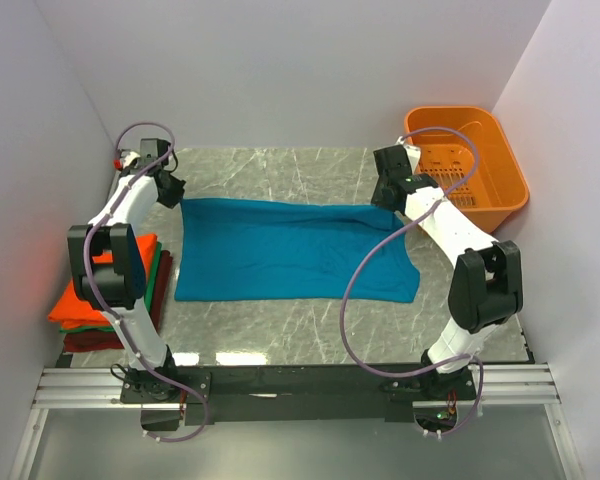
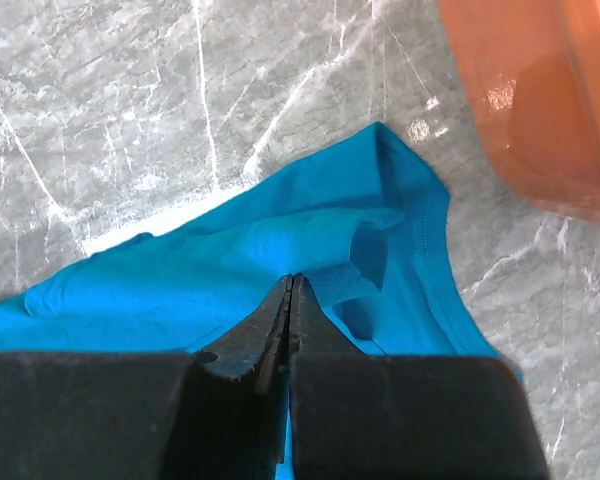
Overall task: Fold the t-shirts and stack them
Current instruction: Fold the tshirt
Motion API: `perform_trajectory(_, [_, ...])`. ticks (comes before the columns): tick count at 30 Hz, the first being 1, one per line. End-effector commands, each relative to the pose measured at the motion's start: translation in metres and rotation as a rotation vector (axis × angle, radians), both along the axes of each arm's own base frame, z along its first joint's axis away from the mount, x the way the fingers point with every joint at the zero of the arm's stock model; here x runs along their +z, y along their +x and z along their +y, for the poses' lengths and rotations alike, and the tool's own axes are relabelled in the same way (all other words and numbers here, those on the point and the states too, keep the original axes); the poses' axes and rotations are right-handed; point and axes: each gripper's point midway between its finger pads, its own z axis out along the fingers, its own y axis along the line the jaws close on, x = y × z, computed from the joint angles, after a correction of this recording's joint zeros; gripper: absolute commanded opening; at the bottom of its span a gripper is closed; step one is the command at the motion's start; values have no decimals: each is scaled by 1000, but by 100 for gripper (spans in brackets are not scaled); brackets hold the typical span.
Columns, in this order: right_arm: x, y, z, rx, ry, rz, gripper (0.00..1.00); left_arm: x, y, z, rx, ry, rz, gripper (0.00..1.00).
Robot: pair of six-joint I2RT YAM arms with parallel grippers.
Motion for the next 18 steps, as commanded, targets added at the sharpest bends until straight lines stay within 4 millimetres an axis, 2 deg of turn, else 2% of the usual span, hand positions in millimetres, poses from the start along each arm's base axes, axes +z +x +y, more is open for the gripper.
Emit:
perform_trajectory(1, [11, 2, -4, -19, -16, -28, 0, 18, 0, 4, -9, 14, -35, 1])
perform_trajectory(6, [9, -13, -8, -19, -13, -28, 0, 13, -16, -1, -16, -11, -24, 1])
perform_trajectory(8, [7, -21, -12, -23, -17, -26, 0, 5, -26, -5, -18, -26, -19, 1])
perform_trajectory(9, [7, -24, -12, -20, -15, -26, 0, -7, -36, -9, -27, -43, 6, 1])
perform_trajectory(11, [4, -33, -14, -22, -13, -19, 0, -8, -42, -9, -24, -48, 4, 1])
perform_trajectory(12, [2, -36, -13, -15, -6, -16, 0, -16, -49, -8, -17, -44, 25, 1])
perform_trajectory(18, [-7, -53, -14, -12, 8, -5, 0, -22, -66, -13, -26, -65, 12, 1])
